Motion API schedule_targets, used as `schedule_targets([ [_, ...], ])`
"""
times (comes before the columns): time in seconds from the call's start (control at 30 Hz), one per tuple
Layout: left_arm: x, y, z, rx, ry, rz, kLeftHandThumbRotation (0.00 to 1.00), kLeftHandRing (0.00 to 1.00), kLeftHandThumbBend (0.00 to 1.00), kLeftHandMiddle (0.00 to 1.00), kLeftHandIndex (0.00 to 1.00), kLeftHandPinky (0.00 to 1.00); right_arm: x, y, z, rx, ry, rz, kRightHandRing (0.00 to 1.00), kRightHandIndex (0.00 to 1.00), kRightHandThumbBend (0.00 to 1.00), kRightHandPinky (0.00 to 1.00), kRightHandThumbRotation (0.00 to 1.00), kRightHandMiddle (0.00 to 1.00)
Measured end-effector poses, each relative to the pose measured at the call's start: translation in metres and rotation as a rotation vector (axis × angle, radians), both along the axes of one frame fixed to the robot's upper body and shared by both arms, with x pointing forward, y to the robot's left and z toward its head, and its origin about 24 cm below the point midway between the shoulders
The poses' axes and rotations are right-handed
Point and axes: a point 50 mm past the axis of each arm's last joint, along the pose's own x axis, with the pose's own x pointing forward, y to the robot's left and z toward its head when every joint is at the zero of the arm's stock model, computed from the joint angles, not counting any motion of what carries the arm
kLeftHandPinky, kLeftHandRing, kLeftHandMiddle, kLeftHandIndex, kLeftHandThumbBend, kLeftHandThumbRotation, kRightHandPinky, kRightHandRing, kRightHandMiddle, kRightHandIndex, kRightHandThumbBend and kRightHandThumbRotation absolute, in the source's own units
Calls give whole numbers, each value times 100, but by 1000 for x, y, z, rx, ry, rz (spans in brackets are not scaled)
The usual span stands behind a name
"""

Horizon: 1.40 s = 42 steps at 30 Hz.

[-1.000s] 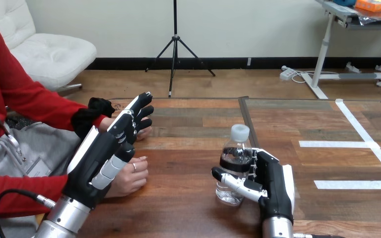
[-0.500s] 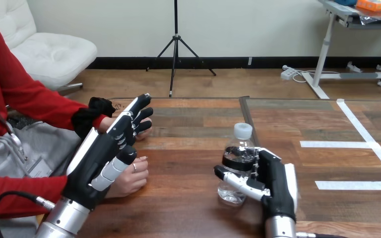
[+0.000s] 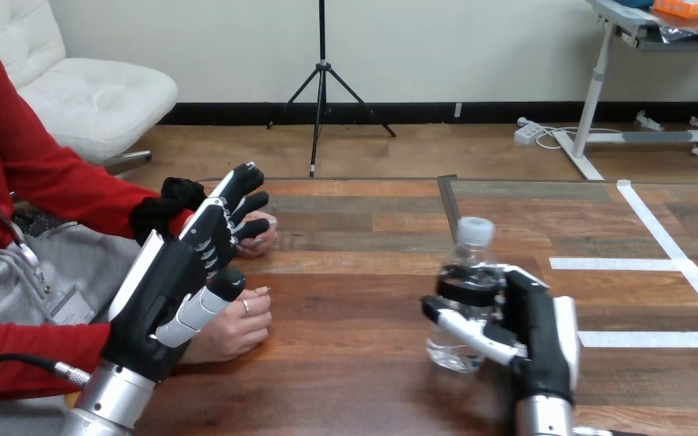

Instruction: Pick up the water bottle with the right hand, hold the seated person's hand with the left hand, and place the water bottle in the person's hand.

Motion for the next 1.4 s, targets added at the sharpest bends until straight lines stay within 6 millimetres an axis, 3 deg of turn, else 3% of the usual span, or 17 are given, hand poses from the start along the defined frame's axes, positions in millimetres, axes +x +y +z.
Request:
schedule_targets([
  [0.43,-1,7,-2,127,10,37,80,100,100,100,100,97,-11,-13,5,-30,4,14,34,49,82,27,0,49],
  [0.73,0,16,-2,282,19,65,80,100,100,100,100,96,-17,-14,9,-31,9,32,38,49,81,29,0,50],
  [1.4,1,44,5,598,20,116,72,100,100,100,100,94,-16,-13,30,-42,-24,70,34,50,80,27,0,50],
])
